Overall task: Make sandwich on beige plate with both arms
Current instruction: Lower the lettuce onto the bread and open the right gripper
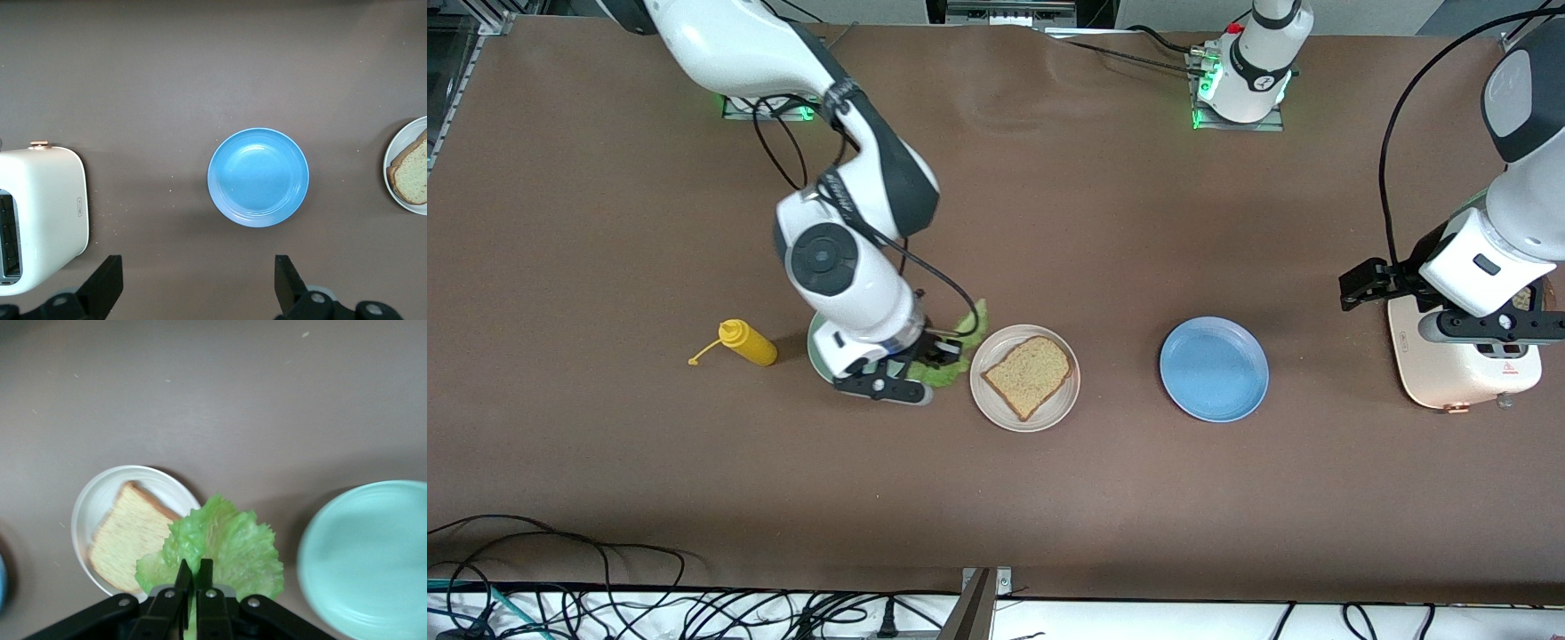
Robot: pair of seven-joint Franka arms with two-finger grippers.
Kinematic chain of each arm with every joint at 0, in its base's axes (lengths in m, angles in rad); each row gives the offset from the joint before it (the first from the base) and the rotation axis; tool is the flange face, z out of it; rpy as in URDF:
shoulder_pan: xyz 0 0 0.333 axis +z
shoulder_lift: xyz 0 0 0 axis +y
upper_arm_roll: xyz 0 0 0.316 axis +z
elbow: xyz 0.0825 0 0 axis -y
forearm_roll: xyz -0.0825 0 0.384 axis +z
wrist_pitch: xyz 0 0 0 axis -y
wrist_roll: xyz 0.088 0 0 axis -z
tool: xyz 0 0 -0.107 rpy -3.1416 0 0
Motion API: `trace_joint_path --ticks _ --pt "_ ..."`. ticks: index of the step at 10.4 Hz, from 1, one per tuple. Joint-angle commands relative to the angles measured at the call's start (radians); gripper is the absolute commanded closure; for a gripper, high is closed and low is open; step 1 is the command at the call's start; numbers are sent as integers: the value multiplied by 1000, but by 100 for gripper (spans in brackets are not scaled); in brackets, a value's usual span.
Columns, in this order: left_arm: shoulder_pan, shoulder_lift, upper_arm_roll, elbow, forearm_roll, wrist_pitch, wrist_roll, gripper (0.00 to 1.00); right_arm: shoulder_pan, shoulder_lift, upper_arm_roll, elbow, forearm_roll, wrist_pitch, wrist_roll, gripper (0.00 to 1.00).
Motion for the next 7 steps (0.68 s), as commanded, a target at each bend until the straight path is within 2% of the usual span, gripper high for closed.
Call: trace_joint_path --ticks 1,5,7 --pt "-9 7 7 18 29 -3 18 0 53 86 -18 78 24 100 144 100" --pt "-9 7 6 18 29 -3 18 0 110 158 -12 78 22 285 339 100" --pt "-8 8 7 18 29 -3 18 0 127 172 -18 57 19 304 347 100"
